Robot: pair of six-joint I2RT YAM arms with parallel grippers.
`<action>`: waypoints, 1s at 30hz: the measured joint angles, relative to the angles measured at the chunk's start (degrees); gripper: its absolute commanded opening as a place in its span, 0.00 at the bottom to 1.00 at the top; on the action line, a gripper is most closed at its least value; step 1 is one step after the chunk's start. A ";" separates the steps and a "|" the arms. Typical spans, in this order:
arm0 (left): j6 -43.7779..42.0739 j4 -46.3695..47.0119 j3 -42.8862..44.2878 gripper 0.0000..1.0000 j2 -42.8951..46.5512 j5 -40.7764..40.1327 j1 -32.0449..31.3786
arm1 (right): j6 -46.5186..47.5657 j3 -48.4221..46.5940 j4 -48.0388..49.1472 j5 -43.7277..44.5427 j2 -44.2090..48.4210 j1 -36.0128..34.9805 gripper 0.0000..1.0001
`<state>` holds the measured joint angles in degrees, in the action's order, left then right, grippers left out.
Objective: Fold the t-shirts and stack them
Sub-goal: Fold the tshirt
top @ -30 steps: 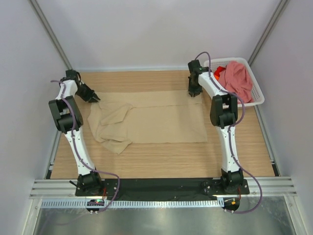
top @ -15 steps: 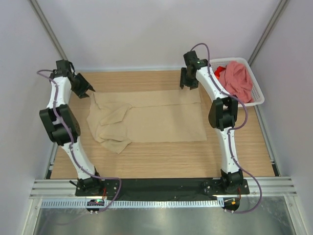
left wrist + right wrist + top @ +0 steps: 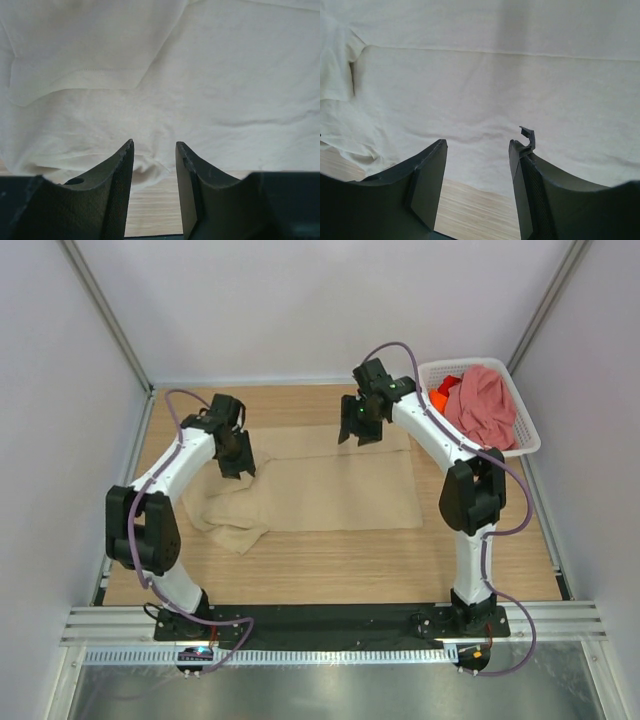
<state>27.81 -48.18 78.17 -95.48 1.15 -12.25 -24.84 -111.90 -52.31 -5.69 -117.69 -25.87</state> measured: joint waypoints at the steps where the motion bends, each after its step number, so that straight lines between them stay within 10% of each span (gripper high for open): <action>1: -0.15 -0.26 -0.04 0.40 -1.25 -0.74 -0.50 | -0.26 1.36 0.09 -0.20 0.31 0.00 0.60; 23: -2.82 -0.37 8.20 0.30 -20.28 -7.13 -0.76 | -2.29 15.39 5.99 -1.18 6.60 -0.22 0.60; 30: -3.02 -1.07 9.42 0.00 -22.58 -7.26 -0.76 | -2.32 15.26 6.01 -1.60 6.54 -0.22 0.60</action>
<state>24.80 -49.25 87.59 -118.06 -6.11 -13.02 -27.16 -96.64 -46.30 -7.29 -111.15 -26.09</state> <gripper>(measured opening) 0.046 0.597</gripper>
